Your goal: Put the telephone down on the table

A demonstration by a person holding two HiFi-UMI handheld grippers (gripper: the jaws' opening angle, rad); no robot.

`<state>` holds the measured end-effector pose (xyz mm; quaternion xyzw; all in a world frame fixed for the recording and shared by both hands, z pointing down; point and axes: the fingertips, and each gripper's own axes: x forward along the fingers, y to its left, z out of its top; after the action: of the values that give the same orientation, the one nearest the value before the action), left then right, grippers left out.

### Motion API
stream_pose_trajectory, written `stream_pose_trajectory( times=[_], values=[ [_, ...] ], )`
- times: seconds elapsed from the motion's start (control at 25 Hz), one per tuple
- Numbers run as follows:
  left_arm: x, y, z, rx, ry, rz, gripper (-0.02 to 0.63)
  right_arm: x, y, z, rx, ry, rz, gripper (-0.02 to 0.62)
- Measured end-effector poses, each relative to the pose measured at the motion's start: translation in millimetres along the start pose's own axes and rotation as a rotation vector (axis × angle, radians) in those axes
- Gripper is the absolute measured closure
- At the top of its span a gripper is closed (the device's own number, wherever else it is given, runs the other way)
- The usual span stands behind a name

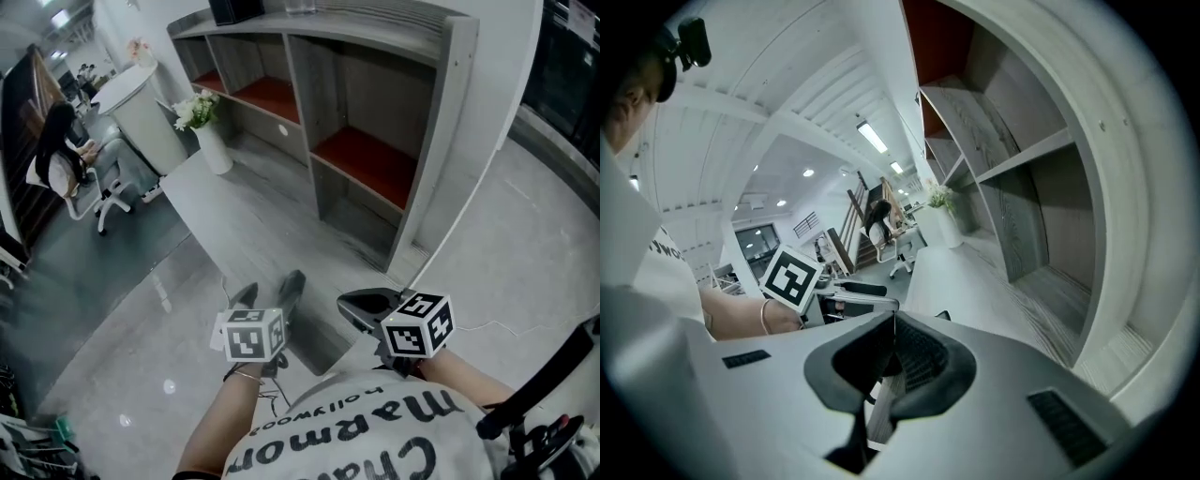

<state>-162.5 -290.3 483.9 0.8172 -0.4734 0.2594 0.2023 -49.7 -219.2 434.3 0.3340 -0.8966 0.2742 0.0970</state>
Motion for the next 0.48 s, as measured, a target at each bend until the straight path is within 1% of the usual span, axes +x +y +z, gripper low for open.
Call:
stream_pose_trajectory(
  times=[0.08, 0.2, 0.32, 0.36, 0.48],
  values=[
    [-11, -5, 10, -0.029, -0.071, 0.026, 0.33, -4, -3, 2, -0.009, 0.006, 0.021, 0.583],
    [-28, -16, 17, -0.076, -0.153, 0.063, 0.41, -15, -5, 2, -0.024, 0.029, 0.06, 0.583],
    [-42, -28, 14, -0.126, -0.2, 0.112, 0.53, -27, -4, 1, -0.045, 0.053, 0.116, 0.584],
    [-45, -33, 12, -0.146, -0.208, 0.123, 0.559, -30, -6, 1, -0.046, 0.056, 0.132, 0.584],
    [-57, -50, 9, -0.195, -0.239, 0.135, 0.589, -38, -10, 3, -0.055, 0.057, 0.164, 0.584]
  ],
)
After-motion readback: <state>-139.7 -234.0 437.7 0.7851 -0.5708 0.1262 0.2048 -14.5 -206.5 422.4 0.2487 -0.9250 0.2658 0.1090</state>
